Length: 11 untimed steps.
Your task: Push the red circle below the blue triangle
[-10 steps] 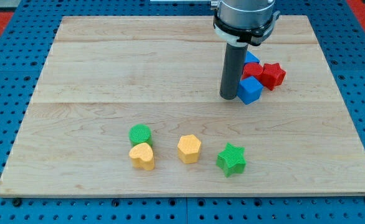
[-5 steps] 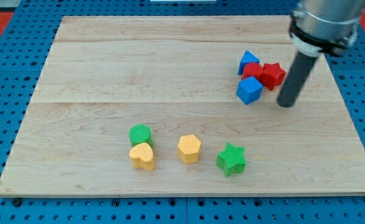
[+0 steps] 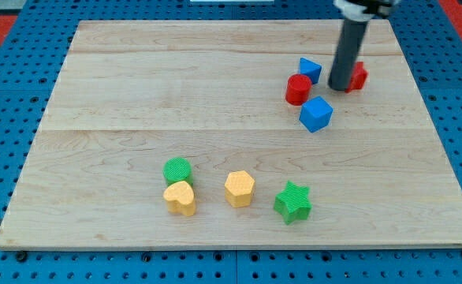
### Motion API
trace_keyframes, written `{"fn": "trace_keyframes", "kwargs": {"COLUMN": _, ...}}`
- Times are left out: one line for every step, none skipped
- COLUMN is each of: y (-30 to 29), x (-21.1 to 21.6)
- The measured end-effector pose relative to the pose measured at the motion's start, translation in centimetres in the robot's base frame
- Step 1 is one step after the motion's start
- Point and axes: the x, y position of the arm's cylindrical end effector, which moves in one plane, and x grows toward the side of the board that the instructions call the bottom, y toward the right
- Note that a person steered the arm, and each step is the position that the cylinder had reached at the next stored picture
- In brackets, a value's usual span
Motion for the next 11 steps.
{"fn": "trace_keyframes", "kwargs": {"y": -2.8, "x": -1.8}}
{"fn": "trace_keyframes", "kwargs": {"y": -10.6, "x": -2.2}}
{"fn": "trace_keyframes", "kwargs": {"y": -12.5, "x": -3.1}}
{"fn": "trace_keyframes", "kwargs": {"y": -3.9, "x": -2.5}}
{"fn": "trace_keyframes", "kwargs": {"y": -1.8, "x": 0.6}}
{"fn": "trace_keyframes", "kwargs": {"y": -8.6, "x": 1.8}}
{"fn": "trace_keyframes", "kwargs": {"y": -8.1, "x": 2.3}}
{"fn": "trace_keyframes", "kwargs": {"y": -8.5, "x": 2.3}}
{"fn": "trace_keyframes", "kwargs": {"y": -7.3, "x": 2.0}}
{"fn": "trace_keyframes", "kwargs": {"y": -10.3, "x": 2.0}}
{"fn": "trace_keyframes", "kwargs": {"y": -11.1, "x": 2.0}}
